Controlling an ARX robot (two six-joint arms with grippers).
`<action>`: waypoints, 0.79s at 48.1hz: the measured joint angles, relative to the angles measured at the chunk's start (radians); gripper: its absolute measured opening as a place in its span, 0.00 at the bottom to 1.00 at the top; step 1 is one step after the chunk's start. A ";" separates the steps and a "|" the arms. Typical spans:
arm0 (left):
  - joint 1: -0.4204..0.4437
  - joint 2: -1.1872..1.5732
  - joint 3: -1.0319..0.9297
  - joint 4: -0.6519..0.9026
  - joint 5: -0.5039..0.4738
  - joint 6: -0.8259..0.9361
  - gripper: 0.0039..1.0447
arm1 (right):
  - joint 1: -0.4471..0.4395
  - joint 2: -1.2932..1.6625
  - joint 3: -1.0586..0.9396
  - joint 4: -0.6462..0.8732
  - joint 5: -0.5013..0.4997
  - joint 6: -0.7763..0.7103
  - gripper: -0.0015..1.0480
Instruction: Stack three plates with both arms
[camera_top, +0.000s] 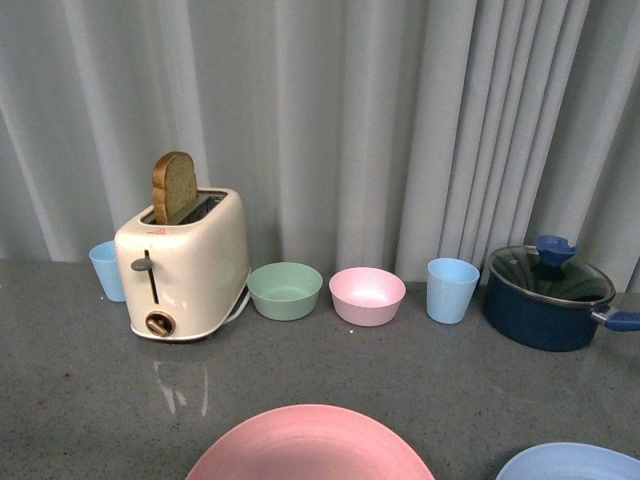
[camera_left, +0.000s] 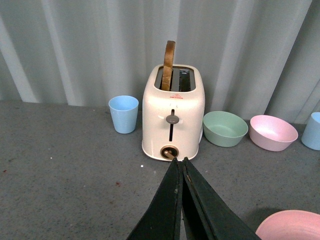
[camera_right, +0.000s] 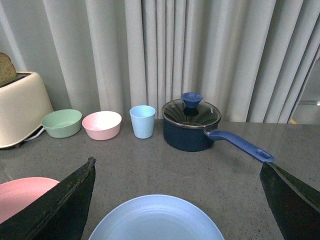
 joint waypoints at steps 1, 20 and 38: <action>0.000 -0.019 -0.012 -0.009 -0.001 0.001 0.03 | 0.000 0.000 0.000 0.000 0.000 0.000 0.93; 0.000 -0.284 -0.146 -0.144 0.000 0.001 0.03 | 0.000 0.000 0.000 0.000 0.000 0.000 0.93; 0.000 -0.576 -0.155 -0.397 0.000 0.001 0.03 | 0.000 0.000 0.000 0.000 0.000 0.000 0.93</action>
